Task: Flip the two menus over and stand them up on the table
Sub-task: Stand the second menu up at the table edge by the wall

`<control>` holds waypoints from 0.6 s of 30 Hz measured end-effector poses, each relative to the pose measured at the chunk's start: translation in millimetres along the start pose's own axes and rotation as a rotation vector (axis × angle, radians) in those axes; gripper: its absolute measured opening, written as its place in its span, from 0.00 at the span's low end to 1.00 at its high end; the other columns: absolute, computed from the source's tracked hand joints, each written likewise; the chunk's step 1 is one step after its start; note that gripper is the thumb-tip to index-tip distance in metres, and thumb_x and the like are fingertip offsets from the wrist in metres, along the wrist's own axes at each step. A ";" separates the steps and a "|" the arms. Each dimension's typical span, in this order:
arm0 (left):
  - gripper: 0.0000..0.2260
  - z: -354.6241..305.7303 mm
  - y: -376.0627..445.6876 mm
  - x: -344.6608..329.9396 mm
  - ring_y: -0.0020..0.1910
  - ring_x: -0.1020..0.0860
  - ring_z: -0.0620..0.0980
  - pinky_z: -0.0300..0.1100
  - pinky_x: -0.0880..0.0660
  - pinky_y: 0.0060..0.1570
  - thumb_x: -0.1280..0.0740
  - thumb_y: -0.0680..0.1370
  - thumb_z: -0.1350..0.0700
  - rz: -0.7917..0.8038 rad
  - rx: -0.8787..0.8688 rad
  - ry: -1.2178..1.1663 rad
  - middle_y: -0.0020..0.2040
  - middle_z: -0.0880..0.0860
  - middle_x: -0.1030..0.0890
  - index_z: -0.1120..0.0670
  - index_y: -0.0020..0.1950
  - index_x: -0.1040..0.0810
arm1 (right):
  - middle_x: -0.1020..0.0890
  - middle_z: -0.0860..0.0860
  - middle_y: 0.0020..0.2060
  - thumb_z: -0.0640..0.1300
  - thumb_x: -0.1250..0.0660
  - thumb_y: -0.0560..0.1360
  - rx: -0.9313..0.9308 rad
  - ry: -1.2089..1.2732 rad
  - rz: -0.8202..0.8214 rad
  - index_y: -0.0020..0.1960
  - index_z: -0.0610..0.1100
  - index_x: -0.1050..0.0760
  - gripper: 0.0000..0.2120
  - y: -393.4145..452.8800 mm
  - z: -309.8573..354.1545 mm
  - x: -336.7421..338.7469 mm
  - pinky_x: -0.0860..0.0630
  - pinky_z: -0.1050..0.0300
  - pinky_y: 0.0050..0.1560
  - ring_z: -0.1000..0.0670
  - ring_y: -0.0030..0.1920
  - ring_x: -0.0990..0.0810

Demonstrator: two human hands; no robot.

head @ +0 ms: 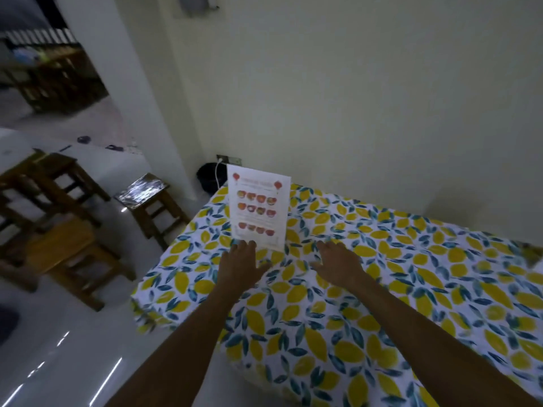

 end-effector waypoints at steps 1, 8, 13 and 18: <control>0.33 13.1 0.9 -0.1 0.66 0.28 0.59 0.56 0.28 0.62 0.39 0.75 0.32 0.000 0.019 -0.007 0.67 0.57 0.27 0.55 0.70 0.33 | 0.30 0.42 0.71 0.62 0.43 0.79 0.009 0.006 0.004 0.76 0.44 0.41 0.33 7.8 8.8 -2.3 0.27 0.43 0.63 0.38 0.69 0.31; 0.31 75.5 32.4 -4.1 0.62 0.24 0.56 0.54 0.24 0.57 0.39 0.76 0.32 0.014 0.075 -0.064 0.64 0.54 0.24 0.52 0.69 0.32 | 0.32 0.45 0.74 0.65 0.41 0.76 -0.127 0.324 0.034 0.78 0.46 0.43 0.37 72.8 29.1 -21.0 0.27 0.44 0.66 0.42 0.71 0.30; 0.31 113.5 88.5 -14.3 0.55 0.20 0.56 0.49 0.22 0.51 0.38 0.75 0.33 0.070 0.223 -0.220 0.59 0.54 0.19 0.50 0.71 0.32 | 0.25 0.45 0.69 0.65 0.39 0.74 -0.235 0.573 -0.019 0.75 0.47 0.38 0.36 120.5 29.2 -41.9 0.23 0.43 0.61 0.41 0.64 0.23; 0.26 134.7 154.8 -26.3 0.52 0.20 0.60 0.51 0.22 0.47 0.35 0.76 0.38 0.161 0.283 -0.242 0.55 0.59 0.19 0.53 0.67 0.32 | 0.17 0.48 0.55 0.60 0.35 0.74 -0.311 0.698 -0.060 0.67 0.49 0.31 0.26 152.9 36.3 -58.4 0.20 0.47 0.50 0.44 0.53 0.17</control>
Point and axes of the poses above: each hand's wrist, its own y-axis towards the middle knuckle, its own x-axis out of the back of the hand, z = x × y, the point moved 5 cm from there along y, towards the middle knuckle
